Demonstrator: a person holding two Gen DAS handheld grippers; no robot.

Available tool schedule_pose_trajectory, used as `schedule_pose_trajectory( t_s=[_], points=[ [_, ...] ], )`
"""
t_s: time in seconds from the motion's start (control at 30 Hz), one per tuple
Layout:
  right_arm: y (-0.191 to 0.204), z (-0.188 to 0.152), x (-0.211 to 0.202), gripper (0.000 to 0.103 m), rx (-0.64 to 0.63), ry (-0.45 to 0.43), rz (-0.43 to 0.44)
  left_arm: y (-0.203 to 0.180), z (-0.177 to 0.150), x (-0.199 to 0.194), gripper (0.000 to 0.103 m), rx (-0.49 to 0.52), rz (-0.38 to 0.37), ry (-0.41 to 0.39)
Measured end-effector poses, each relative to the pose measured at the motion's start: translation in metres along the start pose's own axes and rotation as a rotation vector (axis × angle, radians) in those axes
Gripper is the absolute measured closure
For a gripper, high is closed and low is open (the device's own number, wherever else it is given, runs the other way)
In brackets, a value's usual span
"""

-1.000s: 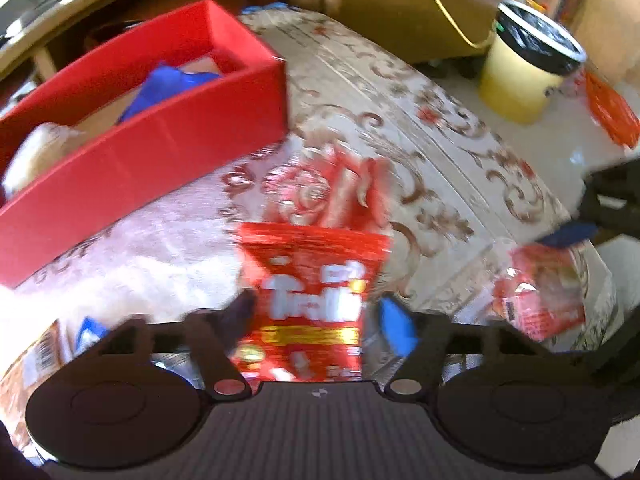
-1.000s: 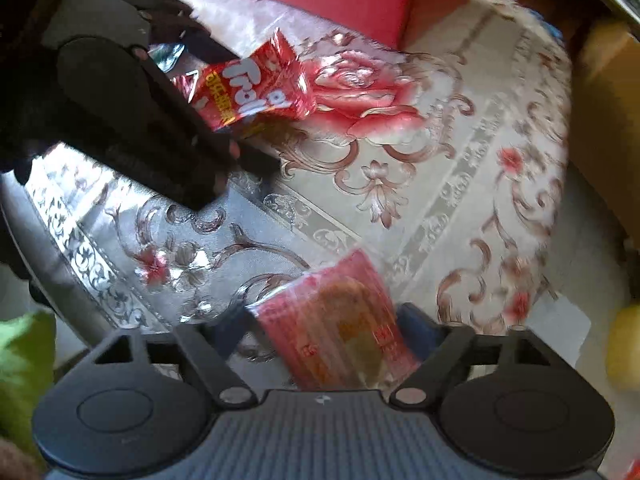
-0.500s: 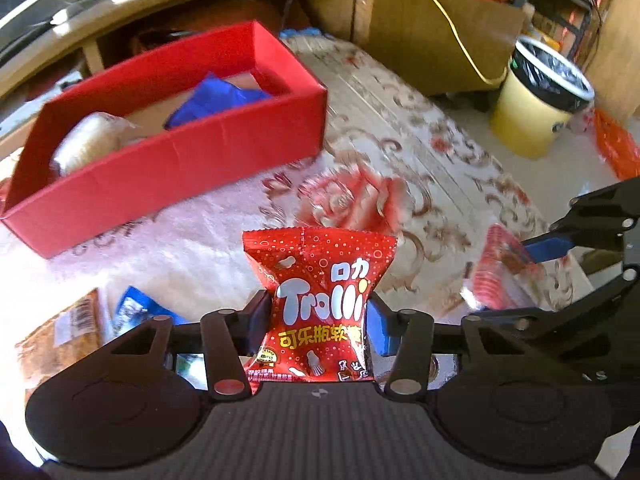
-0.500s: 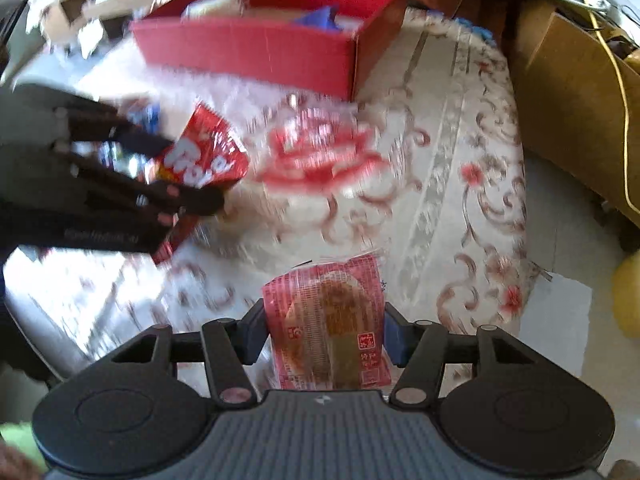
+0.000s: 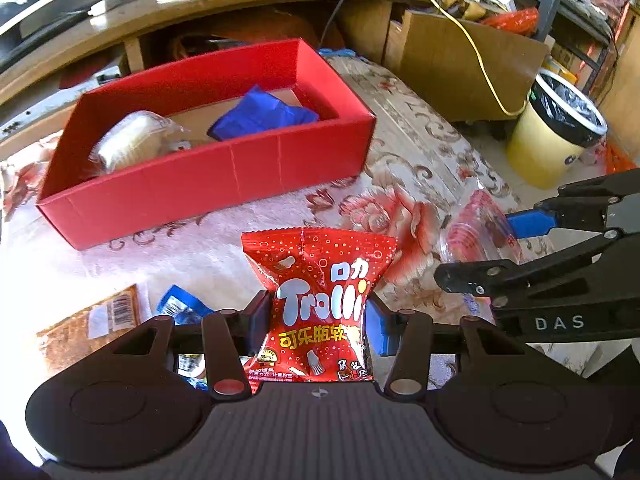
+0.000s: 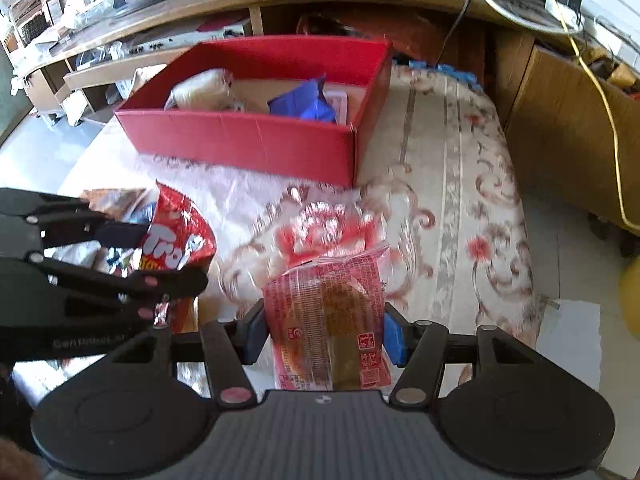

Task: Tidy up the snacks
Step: 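Carry the Trolli bag and red-wrapped cake with both grippers over the red box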

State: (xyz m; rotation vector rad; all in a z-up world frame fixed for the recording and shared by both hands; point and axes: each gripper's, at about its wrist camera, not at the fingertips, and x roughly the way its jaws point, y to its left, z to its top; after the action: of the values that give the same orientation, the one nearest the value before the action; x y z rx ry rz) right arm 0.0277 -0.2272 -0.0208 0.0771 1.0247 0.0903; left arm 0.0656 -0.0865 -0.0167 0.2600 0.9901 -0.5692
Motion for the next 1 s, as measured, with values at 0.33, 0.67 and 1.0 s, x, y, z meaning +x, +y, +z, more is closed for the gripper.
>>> schedule_pose_trajectory(
  t_s=[0.33,0.67,1.0],
  points=[
    [0.015,0.02,-0.006,0.05,-0.012,-0.066,-0.01,0.014,0.008,-0.013,0.047,-0.048,0.019,-0.046],
    [0.024,0.037,-0.011,0.05,-0.026,-0.126,-0.046,0.026,0.019,-0.022,0.047,-0.074,0.043,-0.089],
    [0.034,0.072,-0.015,0.05,-0.039,-0.208,-0.091,0.047,0.049,-0.028,0.047,-0.117,0.088,-0.159]
  ],
)
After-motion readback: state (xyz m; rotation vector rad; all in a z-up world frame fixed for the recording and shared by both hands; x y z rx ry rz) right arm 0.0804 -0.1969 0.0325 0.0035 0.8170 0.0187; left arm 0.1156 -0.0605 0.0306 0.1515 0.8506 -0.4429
